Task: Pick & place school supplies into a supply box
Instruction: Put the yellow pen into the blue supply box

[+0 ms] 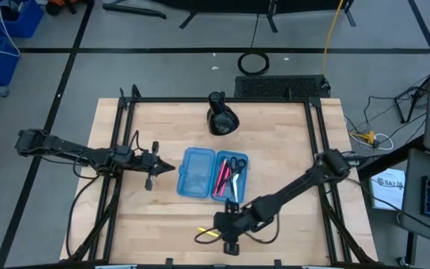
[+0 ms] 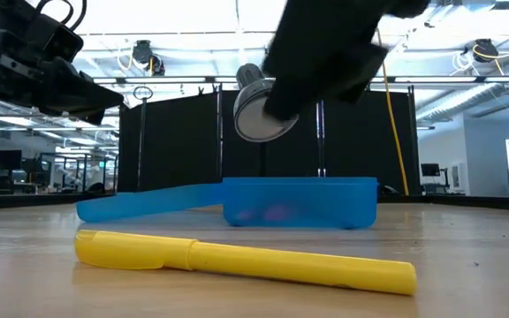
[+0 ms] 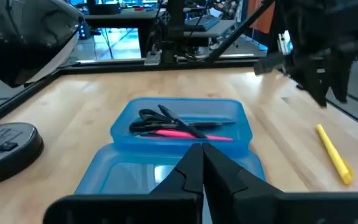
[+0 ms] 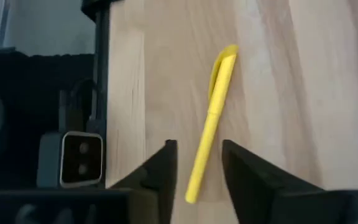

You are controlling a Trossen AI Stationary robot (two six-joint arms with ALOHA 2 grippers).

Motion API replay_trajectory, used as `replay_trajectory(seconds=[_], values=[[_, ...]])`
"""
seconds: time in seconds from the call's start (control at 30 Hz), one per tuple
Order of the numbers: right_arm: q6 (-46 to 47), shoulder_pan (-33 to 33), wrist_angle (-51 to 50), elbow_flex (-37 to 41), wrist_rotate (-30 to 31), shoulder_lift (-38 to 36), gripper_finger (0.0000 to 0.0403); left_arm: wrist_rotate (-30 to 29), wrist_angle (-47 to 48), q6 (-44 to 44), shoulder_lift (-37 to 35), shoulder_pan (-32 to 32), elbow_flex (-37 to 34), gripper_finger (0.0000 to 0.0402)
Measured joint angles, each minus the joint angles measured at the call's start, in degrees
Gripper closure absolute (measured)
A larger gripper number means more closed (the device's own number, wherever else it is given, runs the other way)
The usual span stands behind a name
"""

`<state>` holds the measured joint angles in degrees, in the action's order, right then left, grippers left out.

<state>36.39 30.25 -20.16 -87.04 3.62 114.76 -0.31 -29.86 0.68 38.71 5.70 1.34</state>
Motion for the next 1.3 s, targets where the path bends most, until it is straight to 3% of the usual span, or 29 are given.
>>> replay_trajectory(seconds=[0.13, 0.3, 0.8, 1.13, 1.3], values=[[2.18, -0.25, -0.07, -3.22, -0.77, 3.83, 0.0262, -0.01, -0.3, -0.95, -0.01, -0.01, 0.0, 0.0376], [3.45, -0.68, -2.97, -7.01, -0.99, 8.01, 0.0258, 0.0, -0.36, -1.28, -0.01, 0.0, 0.0, 0.0365], [8.14, 0.15, -6.27, -8.33, -0.75, 12.73, 0.026, 0.25, -0.34, -1.65, 0.0, 0.03, 0.0, 0.0398], [7.2, 0.32, -10.95, -8.27, -1.46, 17.92, 0.0331, 0.25, -0.22, -3.87, 0.01, 0.03, 0.03, 0.0366], [6.54, 0.3, -12.78, -8.31, -1.54, 18.43, 0.0386, 0.23, -0.25, -4.3, 0.01, 0.06, 0.04, 0.0365]])
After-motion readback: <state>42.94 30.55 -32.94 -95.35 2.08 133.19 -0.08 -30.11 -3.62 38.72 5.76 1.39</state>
